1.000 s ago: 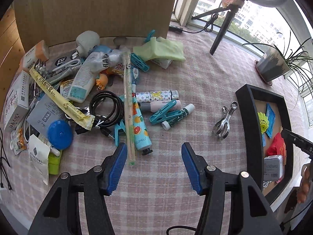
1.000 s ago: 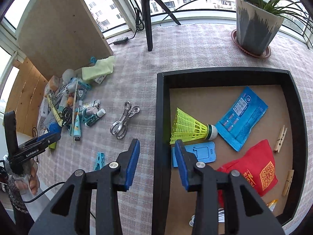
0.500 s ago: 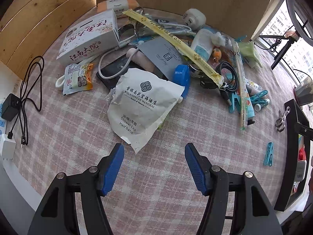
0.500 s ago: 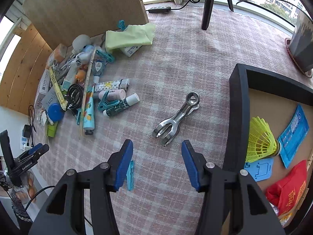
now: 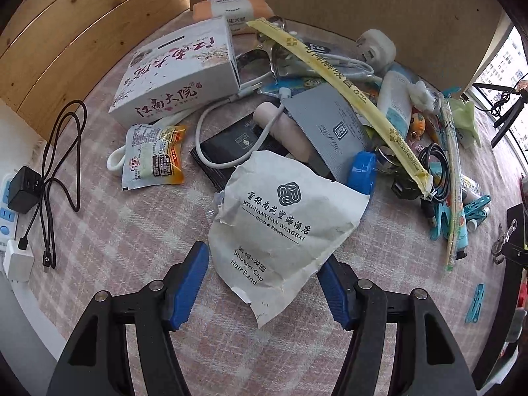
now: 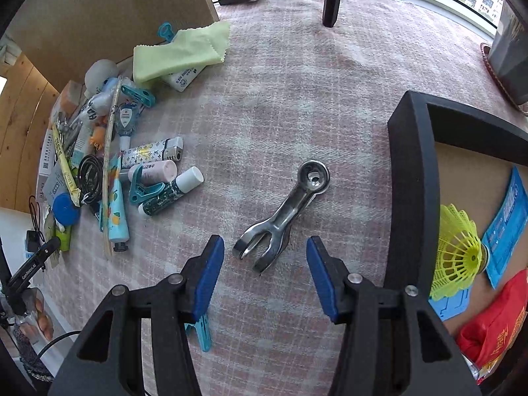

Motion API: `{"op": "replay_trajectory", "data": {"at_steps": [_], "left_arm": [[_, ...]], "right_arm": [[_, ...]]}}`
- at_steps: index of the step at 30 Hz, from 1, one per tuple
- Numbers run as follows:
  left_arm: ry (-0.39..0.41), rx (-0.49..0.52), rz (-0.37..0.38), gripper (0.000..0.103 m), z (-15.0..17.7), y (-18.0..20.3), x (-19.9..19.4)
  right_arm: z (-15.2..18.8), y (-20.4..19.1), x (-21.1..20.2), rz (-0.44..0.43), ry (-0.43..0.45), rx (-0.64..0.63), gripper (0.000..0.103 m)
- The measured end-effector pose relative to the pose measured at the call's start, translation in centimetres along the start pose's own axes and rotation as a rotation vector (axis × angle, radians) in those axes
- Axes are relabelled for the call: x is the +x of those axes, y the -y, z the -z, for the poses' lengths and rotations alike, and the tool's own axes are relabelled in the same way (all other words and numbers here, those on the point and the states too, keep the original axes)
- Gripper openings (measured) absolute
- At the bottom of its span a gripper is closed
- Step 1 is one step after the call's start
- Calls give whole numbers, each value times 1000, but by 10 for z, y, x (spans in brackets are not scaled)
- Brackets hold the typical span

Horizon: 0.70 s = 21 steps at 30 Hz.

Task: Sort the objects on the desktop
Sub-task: 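Grasp the metal clip with the right gripper while the left grasps the white pouch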

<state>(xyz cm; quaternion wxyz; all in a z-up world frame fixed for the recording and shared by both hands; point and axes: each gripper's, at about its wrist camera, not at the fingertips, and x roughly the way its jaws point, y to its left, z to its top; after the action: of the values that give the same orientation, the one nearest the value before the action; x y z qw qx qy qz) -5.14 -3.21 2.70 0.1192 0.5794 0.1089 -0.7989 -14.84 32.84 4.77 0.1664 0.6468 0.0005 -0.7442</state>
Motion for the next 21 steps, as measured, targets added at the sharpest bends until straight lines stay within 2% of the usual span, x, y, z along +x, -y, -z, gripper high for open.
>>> {"op": "replay_trajectory", "data": {"at_steps": [3, 8, 10, 15, 19, 21], "left_arm": [[22, -10, -8, 56, -8, -10, -5], [24, -27, 4, 54, -16, -20, -5], [13, -35, 0, 43, -19, -23, -1], [-3, -48, -1, 26, -22, -30, 7], [-7, -61, 16, 11, -23, -34, 11], [-3, -66, 18, 10, -23, -35, 11]], "right_arm": [[-3, 0, 3, 7, -4, -3, 51], [-9, 3, 9, 2, -16, 16, 51], [-13, 5, 11, -10, -21, 22, 51], [-22, 6, 12, -8, -18, 23, 50], [-27, 6, 13, -16, -21, 19, 27], [-30, 2, 13, -28, -19, 25, 26]]}}
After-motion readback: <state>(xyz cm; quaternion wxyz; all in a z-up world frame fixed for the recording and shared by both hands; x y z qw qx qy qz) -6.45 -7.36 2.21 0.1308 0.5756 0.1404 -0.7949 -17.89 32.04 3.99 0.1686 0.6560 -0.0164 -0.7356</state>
